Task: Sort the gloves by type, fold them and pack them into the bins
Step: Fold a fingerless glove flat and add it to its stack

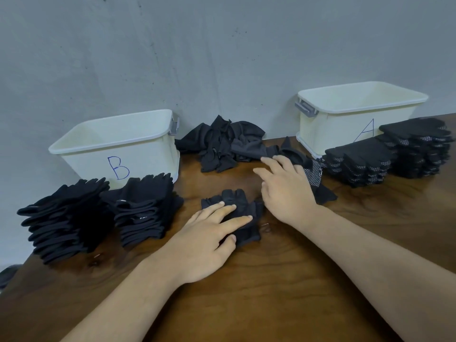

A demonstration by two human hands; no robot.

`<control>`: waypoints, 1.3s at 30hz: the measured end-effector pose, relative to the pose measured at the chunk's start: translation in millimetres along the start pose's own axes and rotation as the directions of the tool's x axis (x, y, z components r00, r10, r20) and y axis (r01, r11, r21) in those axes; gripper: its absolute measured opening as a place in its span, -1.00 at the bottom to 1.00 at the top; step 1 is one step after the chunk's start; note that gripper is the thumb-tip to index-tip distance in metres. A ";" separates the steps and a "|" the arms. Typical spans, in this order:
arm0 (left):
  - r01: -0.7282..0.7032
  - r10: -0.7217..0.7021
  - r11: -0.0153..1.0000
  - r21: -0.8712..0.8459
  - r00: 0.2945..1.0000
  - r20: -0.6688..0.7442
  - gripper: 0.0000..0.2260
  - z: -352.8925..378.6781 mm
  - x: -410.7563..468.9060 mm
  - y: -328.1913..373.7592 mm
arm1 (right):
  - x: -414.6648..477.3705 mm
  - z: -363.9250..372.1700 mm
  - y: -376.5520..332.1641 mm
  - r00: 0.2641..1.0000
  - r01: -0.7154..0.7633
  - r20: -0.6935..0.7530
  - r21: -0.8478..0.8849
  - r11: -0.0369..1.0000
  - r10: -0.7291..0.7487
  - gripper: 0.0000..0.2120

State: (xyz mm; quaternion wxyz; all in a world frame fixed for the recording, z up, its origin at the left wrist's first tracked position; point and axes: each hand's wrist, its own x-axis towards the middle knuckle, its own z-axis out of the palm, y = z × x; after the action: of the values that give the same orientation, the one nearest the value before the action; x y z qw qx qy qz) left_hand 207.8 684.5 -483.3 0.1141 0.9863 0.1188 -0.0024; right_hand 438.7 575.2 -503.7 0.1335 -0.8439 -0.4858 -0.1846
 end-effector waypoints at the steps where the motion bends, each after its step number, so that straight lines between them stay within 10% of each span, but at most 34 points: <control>1: -0.005 0.005 1.000 -0.012 1.000 0.002 -0.54 -0.6 0.1 -1.1 | 10.6 1.8 -2.4 0.999 0.001 0.039 -0.069 0.998 0.001 -0.57; 11: -0.031 0.035 0.996 -0.089 0.998 0.044 -0.53 -1.5 -2.0 -6.7 | 45.5 24.8 -3.9 0.978 -0.140 0.130 -0.166 0.976 0.162 -0.46; 19: -0.029 0.035 0.996 -0.088 0.997 0.063 -0.53 -3.7 -1.7 -5.9 | 34.9 18.9 3.8 0.999 0.011 0.041 -0.039 0.999 -0.009 -0.69; 28: 0.033 -0.058 0.989 -0.141 0.983 -0.176 -0.61 2.1 6.3 -14.8 | 69.0 26.4 -3.4 0.992 0.035 -0.127 0.192 0.981 -0.010 -0.81; 39: 0.043 -0.063 0.986 -0.161 0.990 -0.122 -0.57 10.8 15.9 -16.8 | 177.0 22.4 -16.0 0.936 -0.051 0.347 -0.041 0.998 0.062 -0.42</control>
State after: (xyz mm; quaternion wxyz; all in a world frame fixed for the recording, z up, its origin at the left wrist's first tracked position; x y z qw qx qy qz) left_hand 219.6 701.7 -498.1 0.1840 0.9689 0.1517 0.0667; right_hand 510.3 728.5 -444.9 0.0374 -0.8789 -0.4742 -0.0361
